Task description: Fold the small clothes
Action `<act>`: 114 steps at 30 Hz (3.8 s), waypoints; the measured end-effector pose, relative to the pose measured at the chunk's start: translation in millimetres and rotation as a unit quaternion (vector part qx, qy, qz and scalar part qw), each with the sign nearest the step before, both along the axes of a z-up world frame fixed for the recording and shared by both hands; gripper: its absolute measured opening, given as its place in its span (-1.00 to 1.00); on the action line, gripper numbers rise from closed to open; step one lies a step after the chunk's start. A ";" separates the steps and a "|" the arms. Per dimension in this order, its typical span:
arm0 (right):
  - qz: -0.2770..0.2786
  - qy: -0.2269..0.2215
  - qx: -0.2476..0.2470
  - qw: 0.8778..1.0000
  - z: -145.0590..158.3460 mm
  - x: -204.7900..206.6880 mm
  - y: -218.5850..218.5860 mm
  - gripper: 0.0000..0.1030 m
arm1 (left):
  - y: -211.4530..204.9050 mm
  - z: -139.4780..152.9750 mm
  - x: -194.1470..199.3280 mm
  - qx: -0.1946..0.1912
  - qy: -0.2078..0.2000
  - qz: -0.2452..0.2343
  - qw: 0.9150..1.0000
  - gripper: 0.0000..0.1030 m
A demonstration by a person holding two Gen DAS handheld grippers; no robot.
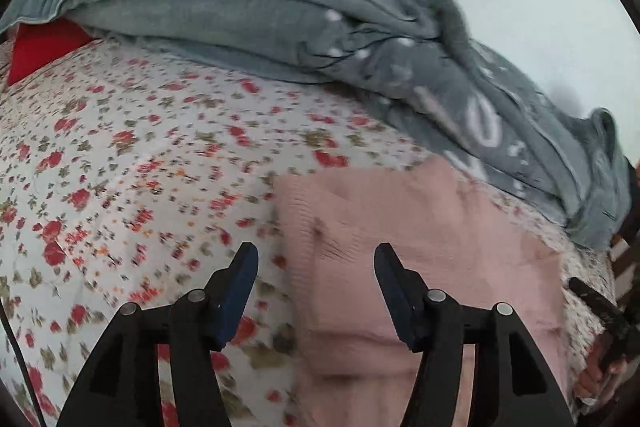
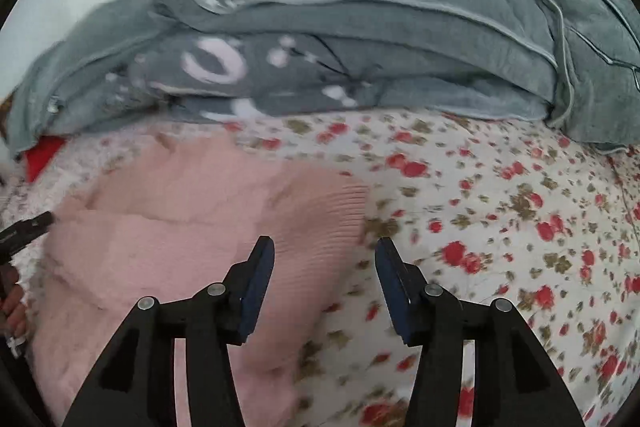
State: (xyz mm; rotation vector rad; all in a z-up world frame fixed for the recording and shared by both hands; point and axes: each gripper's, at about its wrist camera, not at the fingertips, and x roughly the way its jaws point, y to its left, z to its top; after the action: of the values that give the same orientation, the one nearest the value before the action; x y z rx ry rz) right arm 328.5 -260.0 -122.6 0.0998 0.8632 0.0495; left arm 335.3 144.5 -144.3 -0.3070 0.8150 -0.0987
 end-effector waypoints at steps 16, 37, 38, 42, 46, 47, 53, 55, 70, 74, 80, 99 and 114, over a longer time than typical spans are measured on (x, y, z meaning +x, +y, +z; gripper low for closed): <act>0.001 -0.007 -0.086 0.996 34.2 -145.9 32.6 0.08 | -16.7 5.9 -130.7 0.019 0.015 -0.043 0.999 0.16; 0.054 0.062 0.003 0.997 -59.2 -300.7 86.1 -0.41 | -21.3 -56.9 -270.6 -0.017 0.084 -0.078 0.993 0.13; 0.047 0.067 0.001 0.997 -63.9 -300.6 88.0 -0.48 | -23.7 -58.5 -270.9 -0.012 0.084 -0.078 0.993 0.12; 0.041 0.050 0.016 0.998 -65.5 -305.4 88.2 -0.49 | -36.2 -57.6 -269.5 0.025 0.075 -0.090 0.993 -0.39; 0.047 0.037 0.032 0.998 -58.2 -305.6 81.1 -0.91 | -34.1 -49.2 -270.7 0.051 0.064 -0.100 0.992 -0.87; 0.042 0.025 0.033 0.998 -52.7 -309.8 77.3 -0.91 | -28.5 -44.9 -273.5 0.050 0.056 -0.096 0.993 -0.87; 0.020 0.040 0.096 0.994 -54.5 -317.5 39.0 -0.92 | 5.8 -49.9 -272.2 0.038 0.070 -0.079 0.994 -0.87; 0.016 0.044 0.085 0.995 -57.8 -315.9 40.4 -0.92 | 8.5 -47.6 -272.6 0.034 0.067 -0.079 0.994 -0.87; 0.025 0.043 0.108 0.993 -50.6 -317.9 37.0 -0.29 | -9.2 -44.4 -270.4 0.061 0.063 -0.092 0.992 -0.12; 0.026 0.060 0.074 0.995 -51.4 -305.6 47.4 -0.20 | -13.5 -46.5 -261.4 0.047 0.078 -0.112 0.990 -0.14; 0.020 0.044 0.025 0.999 -56.5 -306.8 59.7 -0.20 | -21.8 -54.6 -267.9 0.065 0.064 -0.108 0.990 -0.16; 0.010 0.041 0.034 0.999 -51.0 -311.6 68.1 -0.79 | -8.1 -55.3 -278.3 0.007 0.055 -0.111 0.992 -0.85; 0.011 0.050 0.047 0.998 -56.6 -303.8 69.0 -0.89 | 2.5 -66.2 -269.5 -0.051 0.073 -0.105 0.991 -0.85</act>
State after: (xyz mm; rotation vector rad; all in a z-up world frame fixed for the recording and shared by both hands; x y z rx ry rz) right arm 24.7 -191.1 -179.2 0.1827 0.9617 0.1058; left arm 65.7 147.1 -210.4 -0.3266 0.9876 -0.3184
